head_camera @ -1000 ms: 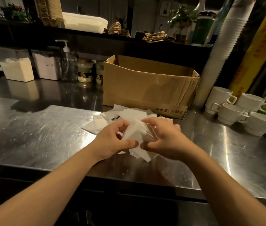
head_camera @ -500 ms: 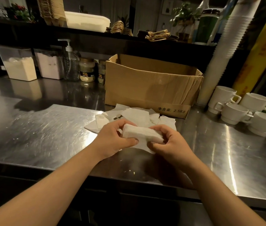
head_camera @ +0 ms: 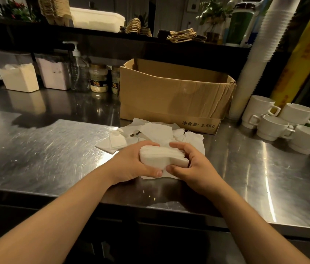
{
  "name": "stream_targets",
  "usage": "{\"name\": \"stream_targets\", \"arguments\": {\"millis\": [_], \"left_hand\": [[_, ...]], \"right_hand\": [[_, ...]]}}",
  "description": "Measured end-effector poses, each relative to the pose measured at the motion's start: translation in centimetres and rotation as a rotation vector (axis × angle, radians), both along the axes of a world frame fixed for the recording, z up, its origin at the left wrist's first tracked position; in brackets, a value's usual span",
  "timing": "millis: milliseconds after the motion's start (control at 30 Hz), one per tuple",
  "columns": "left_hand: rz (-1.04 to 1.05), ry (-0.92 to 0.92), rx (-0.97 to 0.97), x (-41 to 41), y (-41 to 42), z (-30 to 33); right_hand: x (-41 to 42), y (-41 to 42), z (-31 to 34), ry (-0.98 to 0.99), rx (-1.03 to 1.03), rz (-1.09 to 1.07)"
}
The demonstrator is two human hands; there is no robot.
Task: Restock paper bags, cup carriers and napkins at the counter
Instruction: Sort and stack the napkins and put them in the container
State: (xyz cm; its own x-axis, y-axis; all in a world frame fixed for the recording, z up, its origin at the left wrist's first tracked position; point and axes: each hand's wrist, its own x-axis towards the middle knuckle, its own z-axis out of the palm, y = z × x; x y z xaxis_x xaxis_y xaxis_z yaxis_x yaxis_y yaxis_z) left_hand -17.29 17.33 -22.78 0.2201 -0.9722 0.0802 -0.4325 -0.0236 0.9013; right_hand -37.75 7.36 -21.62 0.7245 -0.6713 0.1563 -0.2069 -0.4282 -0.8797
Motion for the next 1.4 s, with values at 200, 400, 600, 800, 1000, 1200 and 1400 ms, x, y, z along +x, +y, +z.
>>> {"name": "stream_targets", "arguments": {"millis": [200, 400, 600, 800, 1000, 1200, 1400], "left_hand": [[-0.010, -0.054, -0.006, 0.1, 0.3, 0.1], [-0.053, -0.130, -0.059, -0.4, 0.3, 0.5], [-0.008, -0.094, -0.009, 0.1, 0.4, 0.1], [-0.025, -0.068, -0.010, -0.1, 0.1, 0.2], [-0.057, -0.060, 0.035, -0.4, 0.3, 0.6], [-0.076, -0.089, 0.029, -0.6, 0.7, 0.8], [-0.084, -0.065, -0.007, -0.5, 0.7, 0.8]], "right_hand": [[-0.6, 0.1, -0.3, 0.408, -0.404, -0.154], [0.6, 0.9, -0.3, 0.624, -0.386, -0.121], [0.4, 0.2, 0.2, 0.130, 0.023, -0.064], [-0.4, -0.6, -0.1, 0.043, 0.053, 0.010], [-0.6, -0.9, -0.3, 0.004, 0.078, 0.099], [-0.4, -0.8, -0.5, -0.005, -0.031, 0.073], [-0.2, -0.7, -0.4, 0.011, -0.082, 0.062]]}}
